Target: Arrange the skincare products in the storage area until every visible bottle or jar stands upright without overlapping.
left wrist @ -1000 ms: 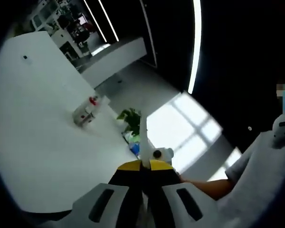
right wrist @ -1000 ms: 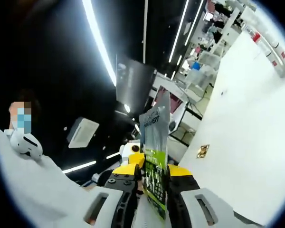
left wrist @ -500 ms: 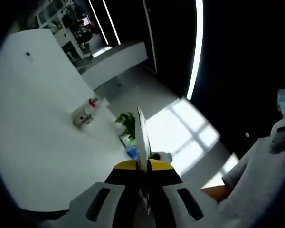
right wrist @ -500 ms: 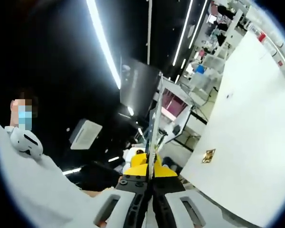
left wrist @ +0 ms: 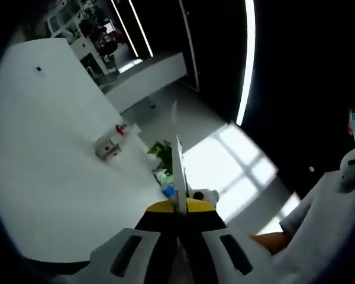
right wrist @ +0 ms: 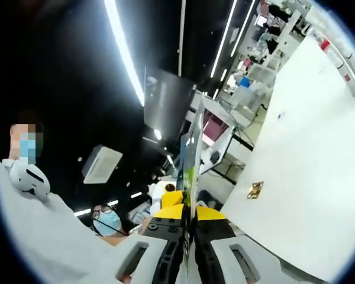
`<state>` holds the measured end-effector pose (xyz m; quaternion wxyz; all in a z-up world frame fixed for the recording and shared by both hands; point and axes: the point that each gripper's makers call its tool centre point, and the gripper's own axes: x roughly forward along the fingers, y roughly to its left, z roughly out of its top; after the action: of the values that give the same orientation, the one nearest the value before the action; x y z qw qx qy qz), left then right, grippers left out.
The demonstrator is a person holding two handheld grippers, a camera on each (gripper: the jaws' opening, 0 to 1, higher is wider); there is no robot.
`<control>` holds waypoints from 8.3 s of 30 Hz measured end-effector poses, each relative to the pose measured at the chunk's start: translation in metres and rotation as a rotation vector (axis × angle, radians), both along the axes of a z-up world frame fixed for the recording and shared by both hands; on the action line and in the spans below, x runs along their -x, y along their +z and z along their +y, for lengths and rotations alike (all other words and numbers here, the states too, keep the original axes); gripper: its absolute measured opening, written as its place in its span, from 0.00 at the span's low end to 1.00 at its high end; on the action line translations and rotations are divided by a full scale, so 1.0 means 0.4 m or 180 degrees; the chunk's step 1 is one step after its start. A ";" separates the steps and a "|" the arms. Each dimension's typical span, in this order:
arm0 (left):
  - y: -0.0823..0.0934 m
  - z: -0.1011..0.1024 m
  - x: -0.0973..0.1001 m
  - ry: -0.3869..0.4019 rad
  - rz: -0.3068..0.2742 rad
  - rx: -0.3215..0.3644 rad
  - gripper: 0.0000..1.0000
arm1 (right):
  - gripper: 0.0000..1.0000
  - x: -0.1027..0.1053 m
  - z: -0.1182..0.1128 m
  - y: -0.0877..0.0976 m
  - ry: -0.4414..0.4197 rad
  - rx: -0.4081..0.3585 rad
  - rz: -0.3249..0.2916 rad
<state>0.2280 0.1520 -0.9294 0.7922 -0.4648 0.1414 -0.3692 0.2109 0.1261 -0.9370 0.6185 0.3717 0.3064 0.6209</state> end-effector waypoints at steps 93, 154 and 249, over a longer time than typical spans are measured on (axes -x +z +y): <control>-0.244 0.083 -0.088 0.0484 -0.0398 -0.3536 0.17 | 0.00 -0.211 -0.042 -0.120 -0.0350 0.0833 0.0111; -0.342 0.125 -0.073 0.0156 -0.0199 -0.4406 0.05 | 0.00 -0.488 0.006 -0.326 -0.0545 0.1537 0.0588; -0.372 0.148 -0.063 0.0103 -0.0006 -0.4448 0.00 | 0.13 -0.687 -0.067 -0.483 -0.0849 0.3172 0.0456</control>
<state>0.2533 0.2112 -1.0781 0.9111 0.1518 0.3381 -0.1803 0.4859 0.0991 -1.1303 0.7716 0.1095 0.5563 0.2884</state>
